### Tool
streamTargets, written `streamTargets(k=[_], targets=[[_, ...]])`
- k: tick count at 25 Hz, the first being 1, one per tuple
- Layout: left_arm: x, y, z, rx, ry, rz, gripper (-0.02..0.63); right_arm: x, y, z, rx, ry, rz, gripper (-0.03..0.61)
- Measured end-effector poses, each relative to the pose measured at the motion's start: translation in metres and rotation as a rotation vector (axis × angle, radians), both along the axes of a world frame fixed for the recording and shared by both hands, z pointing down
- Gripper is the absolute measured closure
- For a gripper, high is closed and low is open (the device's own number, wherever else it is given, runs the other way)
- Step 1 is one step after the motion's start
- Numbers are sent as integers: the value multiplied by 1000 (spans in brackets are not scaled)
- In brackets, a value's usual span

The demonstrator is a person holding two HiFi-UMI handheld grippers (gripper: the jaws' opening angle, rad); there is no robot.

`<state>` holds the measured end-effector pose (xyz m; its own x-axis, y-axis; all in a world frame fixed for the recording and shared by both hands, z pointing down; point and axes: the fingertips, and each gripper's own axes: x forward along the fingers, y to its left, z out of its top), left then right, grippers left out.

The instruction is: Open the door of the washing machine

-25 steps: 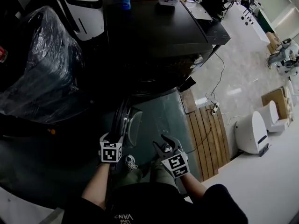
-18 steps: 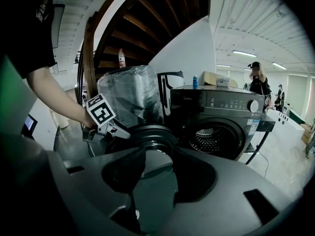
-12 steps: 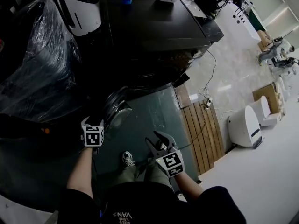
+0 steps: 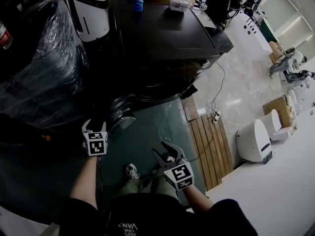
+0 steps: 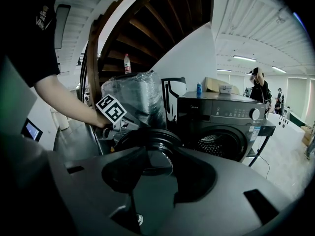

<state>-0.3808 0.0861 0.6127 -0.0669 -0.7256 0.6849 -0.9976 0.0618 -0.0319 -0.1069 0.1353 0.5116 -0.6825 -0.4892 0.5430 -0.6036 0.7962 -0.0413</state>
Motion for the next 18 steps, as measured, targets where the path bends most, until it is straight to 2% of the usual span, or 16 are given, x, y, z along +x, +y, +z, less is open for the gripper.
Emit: streamTargets(k=[4,12,15,18], targets=[[15,16,-46,119,1,5,446,-7,2,-10,21,-17,-15,402],[58,61,-141,309,-15,62,513,-13,5,-39,47,-54,-24,414],[68,78,-170,360,-35,101,559,-13,10,-49,53,-66,-25,428],[75,93,-196,408,-57,136,571,-10,13,-63,77,-77,-22,438]])
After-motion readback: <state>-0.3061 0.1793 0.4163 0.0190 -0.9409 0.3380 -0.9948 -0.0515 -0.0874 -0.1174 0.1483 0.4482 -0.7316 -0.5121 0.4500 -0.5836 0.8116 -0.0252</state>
